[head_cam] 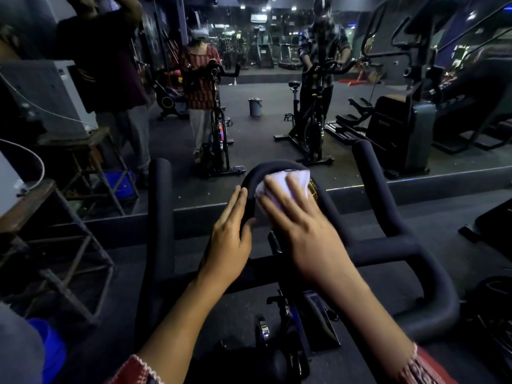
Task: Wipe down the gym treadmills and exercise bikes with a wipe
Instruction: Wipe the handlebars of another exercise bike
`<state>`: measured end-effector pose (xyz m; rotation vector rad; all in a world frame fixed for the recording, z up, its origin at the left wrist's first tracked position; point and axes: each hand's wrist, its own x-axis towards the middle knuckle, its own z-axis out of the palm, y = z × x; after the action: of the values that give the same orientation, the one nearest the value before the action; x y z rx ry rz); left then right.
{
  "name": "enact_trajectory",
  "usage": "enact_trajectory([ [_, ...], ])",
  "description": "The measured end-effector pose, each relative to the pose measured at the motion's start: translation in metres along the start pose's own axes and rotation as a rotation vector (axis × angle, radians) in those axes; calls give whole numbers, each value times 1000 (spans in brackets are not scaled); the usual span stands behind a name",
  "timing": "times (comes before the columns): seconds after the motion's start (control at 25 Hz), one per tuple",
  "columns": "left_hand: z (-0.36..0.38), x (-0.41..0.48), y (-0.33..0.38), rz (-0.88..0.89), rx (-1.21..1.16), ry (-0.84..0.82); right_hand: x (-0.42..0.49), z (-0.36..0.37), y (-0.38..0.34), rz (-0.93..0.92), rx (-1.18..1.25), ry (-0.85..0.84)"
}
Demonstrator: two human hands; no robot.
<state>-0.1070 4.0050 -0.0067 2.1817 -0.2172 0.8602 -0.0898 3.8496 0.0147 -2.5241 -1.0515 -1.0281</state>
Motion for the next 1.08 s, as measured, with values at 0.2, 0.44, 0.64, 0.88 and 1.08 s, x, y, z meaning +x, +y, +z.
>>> enact_trajectory([
  [0.2,0,0,0,-6,-7,-5,-36,0,-13,5,-61,-37],
  [0.44,-2,-2,0,-22,-22,-11,20,-2,-6,76,-73,15],
  [0.64,-2,-1,4,11,-36,34,-33,-3,-8,-28,-89,-54],
  [0.88,6,5,15,37,-74,85,42,-9,13,249,136,48],
  [1.08,16,6,15,123,-26,-3,-7,-11,5,534,553,89],
])
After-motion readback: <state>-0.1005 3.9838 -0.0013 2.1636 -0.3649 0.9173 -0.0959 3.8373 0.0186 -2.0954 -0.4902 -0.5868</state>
